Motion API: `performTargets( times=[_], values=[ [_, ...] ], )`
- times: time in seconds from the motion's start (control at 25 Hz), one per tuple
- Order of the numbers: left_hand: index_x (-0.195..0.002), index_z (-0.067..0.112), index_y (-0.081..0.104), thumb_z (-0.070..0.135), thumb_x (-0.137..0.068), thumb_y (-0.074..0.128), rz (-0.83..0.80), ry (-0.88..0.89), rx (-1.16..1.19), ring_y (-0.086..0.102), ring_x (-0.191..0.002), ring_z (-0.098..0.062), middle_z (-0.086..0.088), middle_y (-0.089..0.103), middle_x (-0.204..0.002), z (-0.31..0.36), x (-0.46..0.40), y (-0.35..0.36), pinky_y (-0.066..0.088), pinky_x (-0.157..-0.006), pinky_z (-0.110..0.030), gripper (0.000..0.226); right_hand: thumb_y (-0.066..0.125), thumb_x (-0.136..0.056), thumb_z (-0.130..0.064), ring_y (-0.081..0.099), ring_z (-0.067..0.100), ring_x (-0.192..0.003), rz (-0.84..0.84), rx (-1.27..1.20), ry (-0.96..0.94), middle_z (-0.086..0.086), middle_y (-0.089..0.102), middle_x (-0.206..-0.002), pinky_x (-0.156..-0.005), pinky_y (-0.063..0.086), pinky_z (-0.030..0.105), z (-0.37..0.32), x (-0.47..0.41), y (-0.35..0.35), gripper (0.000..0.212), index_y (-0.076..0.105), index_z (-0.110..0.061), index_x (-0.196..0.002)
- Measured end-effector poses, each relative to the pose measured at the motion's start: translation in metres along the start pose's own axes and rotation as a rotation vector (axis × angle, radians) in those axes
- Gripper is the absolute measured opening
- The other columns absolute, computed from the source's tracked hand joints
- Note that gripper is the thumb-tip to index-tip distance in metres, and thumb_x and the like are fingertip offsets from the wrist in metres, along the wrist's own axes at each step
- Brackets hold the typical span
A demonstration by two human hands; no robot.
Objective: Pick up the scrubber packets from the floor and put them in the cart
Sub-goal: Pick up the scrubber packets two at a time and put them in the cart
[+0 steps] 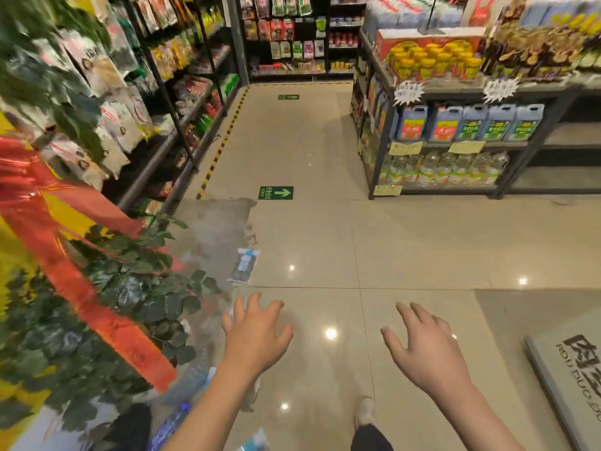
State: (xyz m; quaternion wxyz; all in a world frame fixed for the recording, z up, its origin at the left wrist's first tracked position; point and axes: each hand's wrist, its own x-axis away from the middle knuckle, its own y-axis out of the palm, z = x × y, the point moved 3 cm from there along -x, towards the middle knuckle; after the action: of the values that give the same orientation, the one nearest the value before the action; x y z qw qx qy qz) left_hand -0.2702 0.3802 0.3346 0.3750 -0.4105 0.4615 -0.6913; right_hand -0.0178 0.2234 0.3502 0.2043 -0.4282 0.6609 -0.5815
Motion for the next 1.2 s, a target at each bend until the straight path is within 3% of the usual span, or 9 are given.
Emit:
performTargets(
  times=[0.24,0.56,0.8,0.96,1.08,1.2],
  values=[
    [-0.144,0.047,0.049,0.060,-0.094,0.050,0.103,-0.231,-0.004,0.022,-0.152,-0.036,-0.003,0.034,-0.160,0.023,-0.110,-0.041,0.022,-0.118,-0.059,0.052,0.043,-0.102,-0.059,0.042,0.031,-0.145,-0.075,0.063,-0.267,0.001,0.042,-0.164,-0.115,0.041,0.044,-0.043,-0.178,-0.048,0.062,0.043,-0.026,-0.155],
    [-0.145,0.046,0.050,0.066,-0.093,0.049,0.130,-0.552,0.058,0.026,-0.150,-0.037,-0.005,0.037,-0.159,-0.036,-0.204,-0.043,0.023,-0.118,-0.058,0.055,0.043,-0.104,-0.055,0.043,0.035,-0.142,-0.209,0.185,-0.556,0.004,0.046,-0.158,-0.114,0.040,0.045,-0.165,-0.350,-0.046,0.059,0.045,-0.021,-0.152],
    [-0.148,0.040,0.046,0.066,-0.094,0.044,0.048,-0.687,0.091,0.024,-0.150,-0.038,-0.008,0.033,-0.161,-0.105,-0.332,-0.038,0.025,-0.118,-0.057,0.060,0.041,-0.104,-0.056,0.044,0.036,-0.141,-0.300,0.304,-0.688,0.002,0.042,-0.162,-0.113,0.043,0.045,-0.279,-0.479,-0.006,0.061,0.041,-0.025,-0.156],
    [-0.140,0.031,0.056,0.070,-0.086,0.036,0.065,-0.745,0.135,0.041,-0.136,-0.041,-0.014,0.047,-0.149,-0.140,-0.402,-0.032,0.033,-0.109,-0.055,0.070,0.040,-0.104,-0.059,0.049,0.038,-0.138,-0.363,0.392,-0.769,0.001,0.041,-0.164,-0.104,0.050,0.047,-0.343,-0.549,0.025,0.063,0.039,-0.027,-0.158],
    [-0.134,0.024,0.063,0.053,-0.088,0.062,0.063,-0.807,0.207,0.054,-0.122,-0.044,-0.018,0.055,-0.134,-0.169,-0.447,-0.002,0.044,-0.100,-0.054,0.054,0.043,-0.104,-0.057,0.050,0.040,-0.137,-0.485,0.410,-0.791,0.002,0.042,-0.164,-0.104,0.052,0.048,-0.369,-0.597,0.082,0.063,0.041,-0.024,-0.158],
    [-0.118,0.019,0.071,0.046,-0.079,0.066,0.090,-0.860,0.252,0.065,-0.100,-0.047,-0.021,0.062,-0.120,-0.200,-0.487,0.062,0.055,-0.082,-0.054,0.047,0.044,-0.105,-0.053,0.051,0.039,-0.134,-0.596,0.447,-0.789,0.004,0.045,-0.161,-0.103,0.052,0.048,-0.382,-0.640,0.168,0.059,0.043,-0.022,-0.155]
  ],
)
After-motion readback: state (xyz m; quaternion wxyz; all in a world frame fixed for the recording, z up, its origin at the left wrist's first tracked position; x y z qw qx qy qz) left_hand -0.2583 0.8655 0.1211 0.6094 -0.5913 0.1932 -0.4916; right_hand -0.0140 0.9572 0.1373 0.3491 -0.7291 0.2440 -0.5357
